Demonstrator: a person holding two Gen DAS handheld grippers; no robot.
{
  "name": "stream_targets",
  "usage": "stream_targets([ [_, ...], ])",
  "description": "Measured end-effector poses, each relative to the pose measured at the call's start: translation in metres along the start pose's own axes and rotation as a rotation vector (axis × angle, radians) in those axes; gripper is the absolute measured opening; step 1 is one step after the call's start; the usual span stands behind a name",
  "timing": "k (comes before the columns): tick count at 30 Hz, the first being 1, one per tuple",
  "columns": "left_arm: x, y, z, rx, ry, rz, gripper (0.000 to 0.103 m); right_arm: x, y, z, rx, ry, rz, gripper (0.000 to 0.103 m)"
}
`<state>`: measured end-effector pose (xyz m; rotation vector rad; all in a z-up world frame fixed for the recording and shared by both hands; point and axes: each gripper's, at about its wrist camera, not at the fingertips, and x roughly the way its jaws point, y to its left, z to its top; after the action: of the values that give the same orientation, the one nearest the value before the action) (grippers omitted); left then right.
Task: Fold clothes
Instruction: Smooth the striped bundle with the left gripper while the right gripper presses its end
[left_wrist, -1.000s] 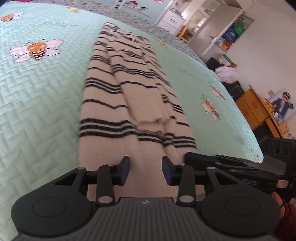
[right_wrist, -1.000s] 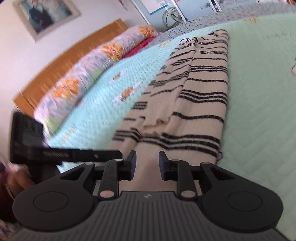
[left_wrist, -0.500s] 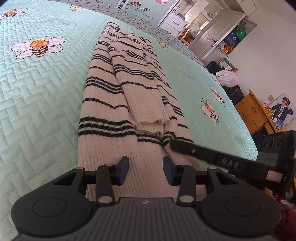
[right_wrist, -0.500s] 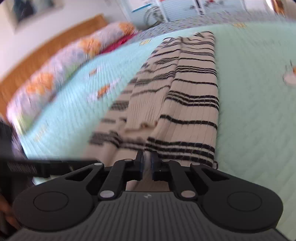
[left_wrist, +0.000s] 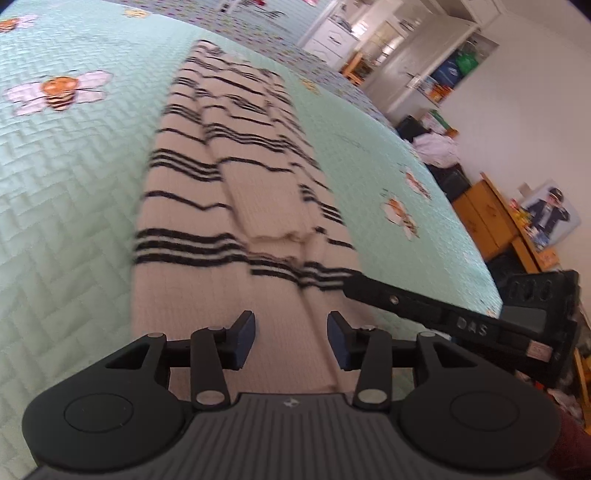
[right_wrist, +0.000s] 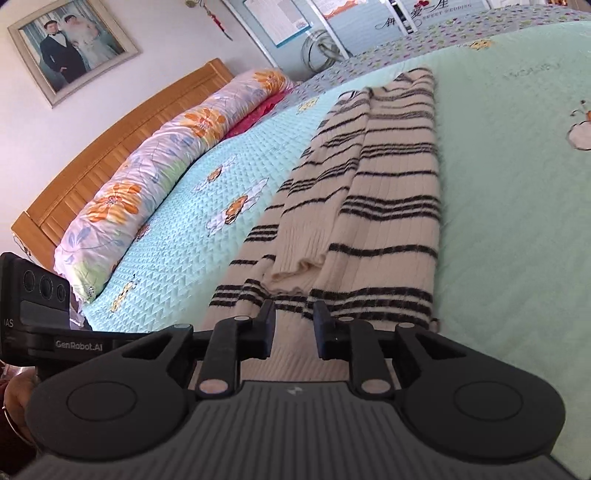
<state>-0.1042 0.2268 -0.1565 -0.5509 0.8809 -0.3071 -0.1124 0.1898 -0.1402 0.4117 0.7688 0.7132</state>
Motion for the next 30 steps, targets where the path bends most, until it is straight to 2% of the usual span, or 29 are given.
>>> stream_targets([
  [5, 0.017, -0.006, 0.005, -0.047, 0.049, -0.04, 0.046, -0.014, -0.017, -0.001, 0.088, -0.055, -0.003, 0.024],
  [11, 0.038, -0.01, 0.012, -0.095, 0.099, -0.092, 0.044, -0.016, -0.024, -0.009, 0.133, -0.06, 0.02, 0.024],
  [12, 0.041, -0.009, 0.013, -0.1, 0.103, -0.103, 0.037, -0.015, -0.025, -0.011, 0.137, -0.058, 0.021, 0.024],
  [13, 0.045, -0.008, 0.015, -0.104, 0.107, -0.114, 0.017, -0.014, -0.026, -0.013, 0.143, -0.055, 0.02, 0.024],
  [14, 0.048, -0.008, 0.016, -0.109, 0.111, -0.125, 0.008, -0.014, -0.027, -0.015, 0.153, -0.053, 0.021, 0.024],
  [18, 0.049, -0.019, 0.022, -0.005, 0.074, -0.085, 0.008, -0.016, -0.032, -0.021, 0.174, -0.061, 0.029, 0.024],
  [22, 0.056, -0.017, 0.017, 0.014, 0.102, -0.054, 0.009, -0.015, -0.026, -0.027, 0.131, -0.046, 0.046, 0.024],
  [24, 0.056, -0.013, 0.014, 0.001, 0.116, -0.064, 0.01, -0.016, -0.018, -0.027, 0.069, -0.045, 0.02, 0.025],
  [27, 0.055, -0.006, 0.015, -0.027, 0.118, -0.072, 0.011, -0.017, -0.003, -0.022, -0.041, -0.036, 0.041, 0.026],
  [28, 0.054, -0.004, 0.015, -0.031, 0.117, -0.071, 0.011, -0.012, 0.003, -0.022, -0.099, -0.006, 0.052, 0.025],
  [30, 0.053, -0.004, 0.015, -0.032, 0.115, -0.065, 0.011, 0.003, 0.012, -0.034, -0.22, 0.068, 0.01, 0.025],
])
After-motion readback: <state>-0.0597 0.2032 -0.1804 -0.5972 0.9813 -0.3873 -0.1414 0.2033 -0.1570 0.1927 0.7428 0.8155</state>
